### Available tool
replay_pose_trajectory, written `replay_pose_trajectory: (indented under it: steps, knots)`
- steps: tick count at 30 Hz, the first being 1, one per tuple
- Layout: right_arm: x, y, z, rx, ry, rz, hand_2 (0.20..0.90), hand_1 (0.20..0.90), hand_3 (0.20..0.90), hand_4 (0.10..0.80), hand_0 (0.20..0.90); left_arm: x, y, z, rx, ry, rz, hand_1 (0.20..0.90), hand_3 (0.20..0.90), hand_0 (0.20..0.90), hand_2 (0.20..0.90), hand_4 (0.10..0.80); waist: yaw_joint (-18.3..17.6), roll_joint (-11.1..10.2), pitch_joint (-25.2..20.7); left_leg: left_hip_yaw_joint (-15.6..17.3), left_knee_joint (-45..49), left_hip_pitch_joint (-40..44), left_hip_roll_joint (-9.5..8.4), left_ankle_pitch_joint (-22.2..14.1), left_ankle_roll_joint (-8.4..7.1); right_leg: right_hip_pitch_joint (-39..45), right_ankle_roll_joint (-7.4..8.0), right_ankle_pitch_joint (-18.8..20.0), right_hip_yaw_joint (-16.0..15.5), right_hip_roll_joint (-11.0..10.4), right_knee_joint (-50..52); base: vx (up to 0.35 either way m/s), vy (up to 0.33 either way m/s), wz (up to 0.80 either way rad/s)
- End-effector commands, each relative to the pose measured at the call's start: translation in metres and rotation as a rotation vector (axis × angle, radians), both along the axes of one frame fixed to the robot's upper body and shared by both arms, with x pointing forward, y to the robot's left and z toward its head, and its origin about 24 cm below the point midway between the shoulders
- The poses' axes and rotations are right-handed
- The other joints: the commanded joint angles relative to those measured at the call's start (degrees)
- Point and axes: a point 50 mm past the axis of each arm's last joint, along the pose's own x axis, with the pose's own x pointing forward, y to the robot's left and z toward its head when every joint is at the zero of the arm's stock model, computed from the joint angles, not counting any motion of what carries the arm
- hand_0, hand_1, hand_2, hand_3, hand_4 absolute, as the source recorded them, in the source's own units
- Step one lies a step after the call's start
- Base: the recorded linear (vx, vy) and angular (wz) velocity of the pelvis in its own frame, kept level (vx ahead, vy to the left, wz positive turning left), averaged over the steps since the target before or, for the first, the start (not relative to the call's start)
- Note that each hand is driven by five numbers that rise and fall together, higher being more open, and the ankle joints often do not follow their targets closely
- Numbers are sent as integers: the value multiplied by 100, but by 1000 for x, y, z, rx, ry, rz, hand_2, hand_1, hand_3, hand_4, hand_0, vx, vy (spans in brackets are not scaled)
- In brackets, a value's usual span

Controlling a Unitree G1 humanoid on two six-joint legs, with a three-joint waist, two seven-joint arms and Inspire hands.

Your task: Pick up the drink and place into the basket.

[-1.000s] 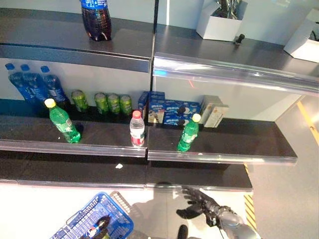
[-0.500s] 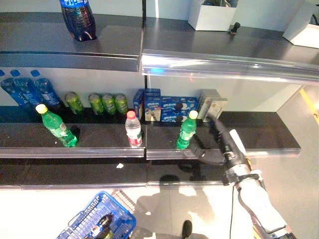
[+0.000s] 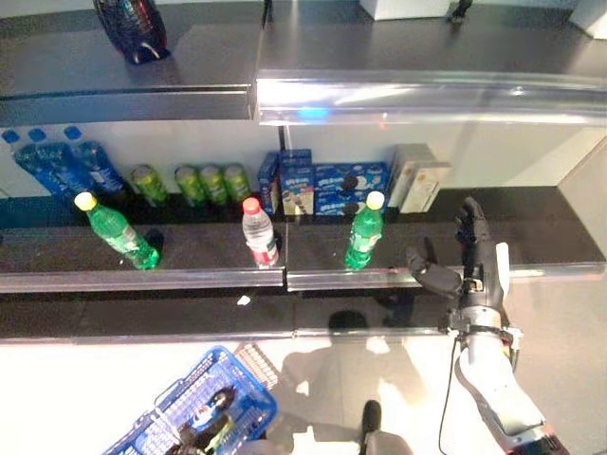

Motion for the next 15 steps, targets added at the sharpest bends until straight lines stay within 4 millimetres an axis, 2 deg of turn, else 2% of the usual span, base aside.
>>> replay_pose_trajectory:
  steps: [1, 4, 9, 15]
  knots:
    - [20, 13, 69, 53, -341, 33, 900, 900, 900, 800, 900, 36, -8, 13, -9, -196, 11, 300, 200, 300, 300, 100, 41, -72, 308, -93, 1040, -702, -233, -252, 306, -284, -192, -1043, -22, -8, 1367, -83, 39, 4]
    - [35, 19, 84, 69, -385, -3, 900, 900, 900, 800, 900, 53, -12, 19, -19, -257, -13, 300, 200, 300, 300, 100, 136, 6, 619, -249, 1291, -1026, -315, -248, 324, -524, -259, -1067, -65, -58, 1610, -96, 44, 12]
    - [46, 24, 106, 83, -462, -37, 900, 900, 900, 800, 900, 70, -11, 27, -27, -317, -36, 300, 200, 300, 300, 100, 229, 76, 940, -415, 1524, -1371, -443, -249, 359, -789, -313, -1100, -107, -106, 1873, -69, 26, 8]
    - [56, 25, 124, 90, -494, -49, 900, 900, 900, 800, 900, 78, -13, 30, -40, -350, -57, 300, 200, 300, 300, 100, 322, 153, 1173, -485, 1661, -1609, -505, -173, 383, -919, -356, -1107, -147, -127, 1982, -29, 30, 7]
